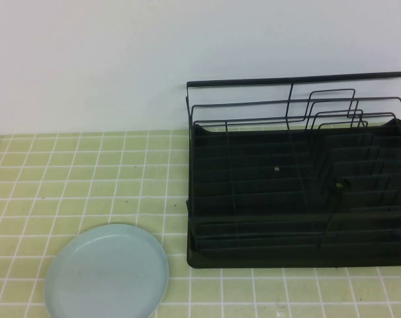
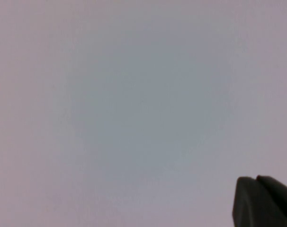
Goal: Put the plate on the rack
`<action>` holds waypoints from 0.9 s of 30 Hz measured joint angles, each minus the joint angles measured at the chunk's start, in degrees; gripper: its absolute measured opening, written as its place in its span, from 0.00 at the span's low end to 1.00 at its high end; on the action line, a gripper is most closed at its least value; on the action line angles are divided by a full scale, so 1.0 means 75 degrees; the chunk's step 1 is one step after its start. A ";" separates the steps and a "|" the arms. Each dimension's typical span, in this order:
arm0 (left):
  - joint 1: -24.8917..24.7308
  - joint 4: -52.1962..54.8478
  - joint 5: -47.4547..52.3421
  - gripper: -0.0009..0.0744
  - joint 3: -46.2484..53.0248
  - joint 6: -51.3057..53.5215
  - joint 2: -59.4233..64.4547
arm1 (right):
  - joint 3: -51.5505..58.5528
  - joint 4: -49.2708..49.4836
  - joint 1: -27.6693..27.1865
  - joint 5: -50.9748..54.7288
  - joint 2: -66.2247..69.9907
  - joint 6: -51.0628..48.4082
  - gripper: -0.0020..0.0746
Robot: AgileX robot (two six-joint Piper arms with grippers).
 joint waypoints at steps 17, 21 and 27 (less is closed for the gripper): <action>0.0000 -0.0028 -0.0103 0.01 0.0000 -0.1213 0.0000 | -0.3342 0.0709 0.0000 0.5678 0.0064 0.0269 0.02; 0.0000 -0.0201 -0.0103 0.01 0.0000 -0.1397 0.0000 | -0.4149 0.0723 0.0000 0.7384 0.0848 0.0223 0.02; 0.0000 -0.1037 -0.0103 0.01 0.0000 -0.1745 0.0000 | -0.4342 0.0896 0.0000 0.8958 0.2209 -0.0378 0.02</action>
